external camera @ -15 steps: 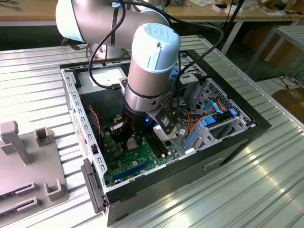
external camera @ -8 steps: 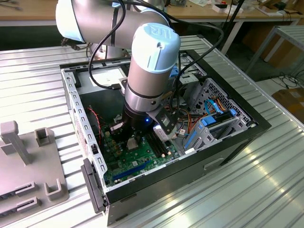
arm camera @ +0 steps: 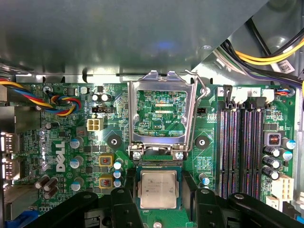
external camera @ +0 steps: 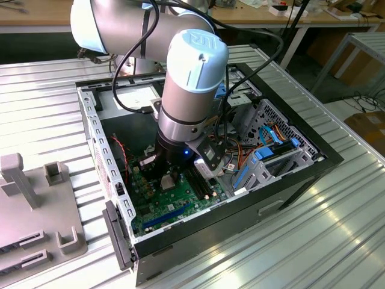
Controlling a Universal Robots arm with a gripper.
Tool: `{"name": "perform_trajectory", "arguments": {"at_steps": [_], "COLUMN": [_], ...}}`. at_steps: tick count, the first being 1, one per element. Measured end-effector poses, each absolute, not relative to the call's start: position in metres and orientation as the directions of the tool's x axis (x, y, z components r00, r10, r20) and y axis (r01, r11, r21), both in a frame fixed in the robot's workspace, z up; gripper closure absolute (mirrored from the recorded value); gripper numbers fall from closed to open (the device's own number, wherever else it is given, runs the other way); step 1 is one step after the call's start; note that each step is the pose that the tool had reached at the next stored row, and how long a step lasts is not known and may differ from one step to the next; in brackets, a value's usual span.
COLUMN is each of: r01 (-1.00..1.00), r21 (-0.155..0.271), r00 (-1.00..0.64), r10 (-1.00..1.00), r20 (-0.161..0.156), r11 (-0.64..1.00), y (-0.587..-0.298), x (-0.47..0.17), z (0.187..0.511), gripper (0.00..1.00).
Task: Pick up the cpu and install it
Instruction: 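Place the cpu into insertion slot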
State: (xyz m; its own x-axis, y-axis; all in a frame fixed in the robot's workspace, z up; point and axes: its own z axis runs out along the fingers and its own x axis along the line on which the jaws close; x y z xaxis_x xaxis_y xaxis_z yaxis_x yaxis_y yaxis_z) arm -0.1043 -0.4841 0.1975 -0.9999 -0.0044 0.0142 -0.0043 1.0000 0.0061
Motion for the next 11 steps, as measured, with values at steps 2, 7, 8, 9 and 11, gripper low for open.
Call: {"name": "perform_trajectory", "arguments": {"at_steps": [2, 7, 8, 9, 11], "r01": [-0.004, -0.004, -0.004, -0.004, -0.004], "r21": [0.007, 0.006, 0.006, 0.006, 0.006], "r00": [-1.0, -1.0, -1.0, -1.0, -1.0], "r10": [-0.004, -0.004, -0.004, -0.005, -0.004], "r20": [0.014, 0.014, 0.014, 0.014, 0.014], "r11": [1.0, 1.0, 1.0, 1.0, 1.0], "y": [-0.484, -0.4841, -0.4841, -0.4841, -0.4841], "x": [-0.1042, -0.1042, -0.1041, -0.1036, -0.1025], "z": [0.1971, 0.1972, 0.1971, 0.1971, 0.197], "gripper": [0.52, 0.46, 0.46, 0.46, 0.46]}}
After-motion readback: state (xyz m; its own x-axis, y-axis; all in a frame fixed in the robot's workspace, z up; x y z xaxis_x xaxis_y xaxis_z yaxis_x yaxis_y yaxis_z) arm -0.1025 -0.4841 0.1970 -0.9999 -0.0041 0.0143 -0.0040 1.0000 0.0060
